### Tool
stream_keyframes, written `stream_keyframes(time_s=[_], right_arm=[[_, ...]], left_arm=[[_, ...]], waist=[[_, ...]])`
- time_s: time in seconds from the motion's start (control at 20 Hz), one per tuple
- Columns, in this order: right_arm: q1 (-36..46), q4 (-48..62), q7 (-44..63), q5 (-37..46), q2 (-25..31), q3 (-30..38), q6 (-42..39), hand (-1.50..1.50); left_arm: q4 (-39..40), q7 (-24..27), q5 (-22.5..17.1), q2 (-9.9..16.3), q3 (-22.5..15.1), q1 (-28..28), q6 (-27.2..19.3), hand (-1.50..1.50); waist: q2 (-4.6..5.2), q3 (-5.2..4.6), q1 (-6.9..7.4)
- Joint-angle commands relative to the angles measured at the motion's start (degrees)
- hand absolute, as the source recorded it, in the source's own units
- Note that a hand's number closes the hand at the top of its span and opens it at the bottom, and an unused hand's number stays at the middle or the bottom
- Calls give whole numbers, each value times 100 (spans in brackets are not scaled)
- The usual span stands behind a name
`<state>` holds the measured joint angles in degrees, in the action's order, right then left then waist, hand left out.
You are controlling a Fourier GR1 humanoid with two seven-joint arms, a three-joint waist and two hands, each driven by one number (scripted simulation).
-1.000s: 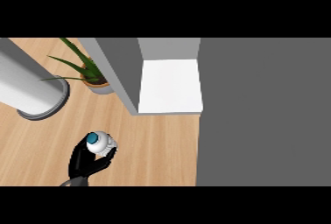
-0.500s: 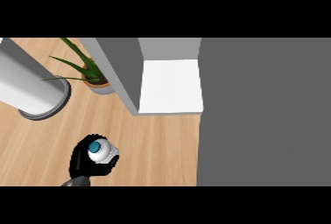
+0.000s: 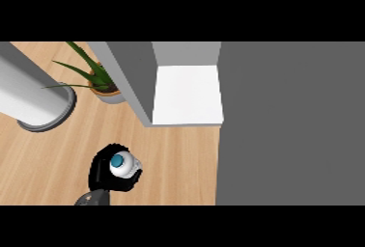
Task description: Pick up the bottled water, place it into the cabinet and close the cabinet
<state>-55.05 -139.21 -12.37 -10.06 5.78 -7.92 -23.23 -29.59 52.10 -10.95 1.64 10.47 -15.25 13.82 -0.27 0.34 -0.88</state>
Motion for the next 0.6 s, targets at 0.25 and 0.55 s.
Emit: stream_keyframes(time_s=[0.25,0.55], right_arm=[[306,-223,299,-455,78,270,50,-150],[-78,-550,385,-237,-55,62,84,-150]], left_arm=[[-1170,-1011,-1382,-161,-1611,-99,-643,150],[-2384,-1976,-1625,-163,-2172,-266,-1655,150]], waist=[[-8,-29,60],[-3,-32,44]])
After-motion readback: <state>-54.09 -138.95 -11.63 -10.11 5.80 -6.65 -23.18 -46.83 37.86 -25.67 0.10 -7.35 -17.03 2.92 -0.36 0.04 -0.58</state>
